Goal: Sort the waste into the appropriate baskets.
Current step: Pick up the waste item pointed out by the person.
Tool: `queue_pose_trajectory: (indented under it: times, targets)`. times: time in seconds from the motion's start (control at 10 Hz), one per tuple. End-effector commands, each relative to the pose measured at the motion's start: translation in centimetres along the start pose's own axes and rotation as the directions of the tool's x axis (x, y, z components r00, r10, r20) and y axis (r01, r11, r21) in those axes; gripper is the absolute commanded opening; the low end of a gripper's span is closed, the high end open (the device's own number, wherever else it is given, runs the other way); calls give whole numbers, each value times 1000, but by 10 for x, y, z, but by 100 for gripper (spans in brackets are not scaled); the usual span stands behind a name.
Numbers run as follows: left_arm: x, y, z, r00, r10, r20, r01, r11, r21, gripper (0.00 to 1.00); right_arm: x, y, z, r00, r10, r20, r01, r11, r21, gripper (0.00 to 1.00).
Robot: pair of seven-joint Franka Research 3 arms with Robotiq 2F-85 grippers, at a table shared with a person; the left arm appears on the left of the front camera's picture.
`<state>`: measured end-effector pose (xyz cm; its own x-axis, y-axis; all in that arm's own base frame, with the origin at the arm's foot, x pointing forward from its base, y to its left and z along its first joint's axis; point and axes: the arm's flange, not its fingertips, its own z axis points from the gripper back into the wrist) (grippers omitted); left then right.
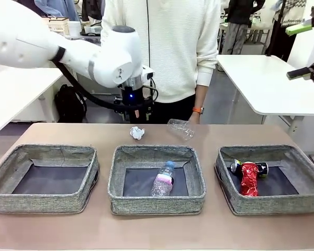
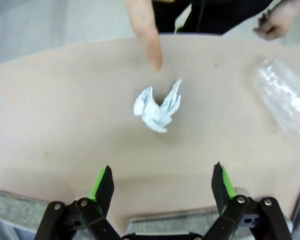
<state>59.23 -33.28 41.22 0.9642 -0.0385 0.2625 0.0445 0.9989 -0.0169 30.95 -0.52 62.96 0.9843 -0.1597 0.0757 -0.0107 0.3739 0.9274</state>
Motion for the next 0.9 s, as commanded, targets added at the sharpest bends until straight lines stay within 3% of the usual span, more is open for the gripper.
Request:
queue_pose_trajectory:
  times: [0.0, 0.2, 0.4, 0.5, 0.8]
  targets:
    - [17, -11, -27, 999, 26, 36, -28, 998, 53, 100, 0, 1, 2, 1000, 15, -4, -14, 1000, 16, 100]
    - [29, -8, -54, 999, 38, 19, -39, 997, 62, 100, 0, 1, 2, 1000, 15, -4, -14, 1000, 16, 100]
    - [38, -5, -79, 995, 64, 76, -68, 996, 54, 100, 0, 1, 2, 1000, 15, -4, -14, 1000, 16, 100]
    - [38, -6, -87, 997, 55, 60, -58, 997, 51, 100, 0, 1, 2, 1000, 15, -4, -14, 1000, 16, 100]
    - [36, -1, -93, 997, 66, 39, -69, 994, 84, 100, 0, 1, 2, 1000, 15, -4, -14, 1000, 16, 100]
